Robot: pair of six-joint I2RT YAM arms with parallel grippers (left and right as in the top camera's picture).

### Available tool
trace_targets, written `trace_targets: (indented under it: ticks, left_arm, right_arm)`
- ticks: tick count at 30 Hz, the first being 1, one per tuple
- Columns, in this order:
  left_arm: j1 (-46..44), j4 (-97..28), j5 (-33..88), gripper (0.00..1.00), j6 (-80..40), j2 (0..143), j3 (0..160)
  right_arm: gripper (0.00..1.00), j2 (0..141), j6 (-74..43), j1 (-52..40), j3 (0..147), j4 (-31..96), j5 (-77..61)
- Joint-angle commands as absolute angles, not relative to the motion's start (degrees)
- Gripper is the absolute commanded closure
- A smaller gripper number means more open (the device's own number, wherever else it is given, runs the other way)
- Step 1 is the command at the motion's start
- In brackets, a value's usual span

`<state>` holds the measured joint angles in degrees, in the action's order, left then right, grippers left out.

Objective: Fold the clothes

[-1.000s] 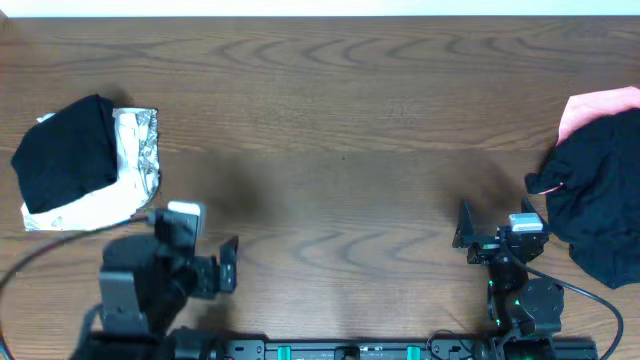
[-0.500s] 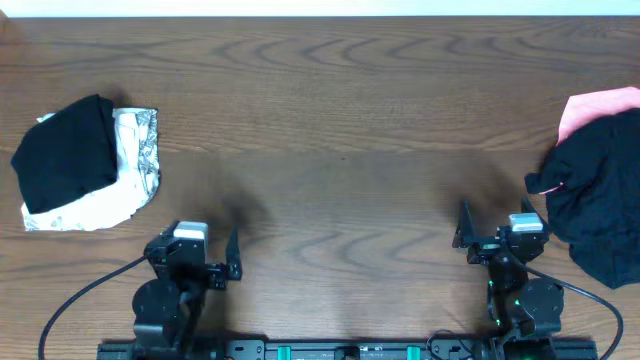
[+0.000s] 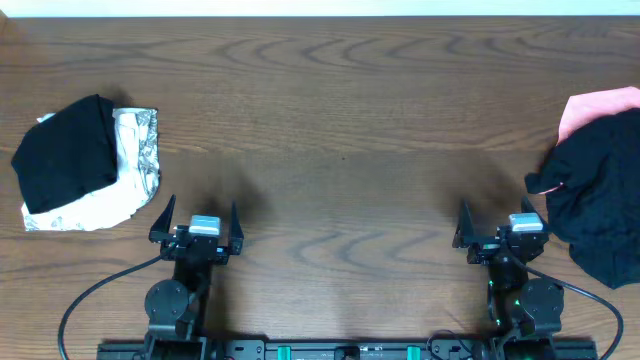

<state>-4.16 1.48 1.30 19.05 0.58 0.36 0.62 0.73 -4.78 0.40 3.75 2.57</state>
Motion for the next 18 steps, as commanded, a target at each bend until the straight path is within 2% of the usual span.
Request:
trace_targets:
  ticks: [1,4,10,18]
  left_arm:
    - [-3.16,-0.05,1.02,0.02,20.4,0.1,0.23]
    - [-3.11,-4.19,0.99,0.02,17.56,0.1,0.23]
    - [-3.11,-4.03,0.99,0.02,8.54,0.1,0.23]
    - [-3.11,-4.03,0.97,0.02,8.47,0.23,0.23]
  right_arm:
    - [0.01,0.3,1.8,-4.51,0.32,3.92,3.18]
    - [0.01,0.3,1.8,-4.51,0.32,3.92,3.16]
    - [0.01,0.3,1.8,-4.51,0.32,3.92,3.16]
    - [0.01,0.3,1.8,-4.51,0.32,3.92,3.16]
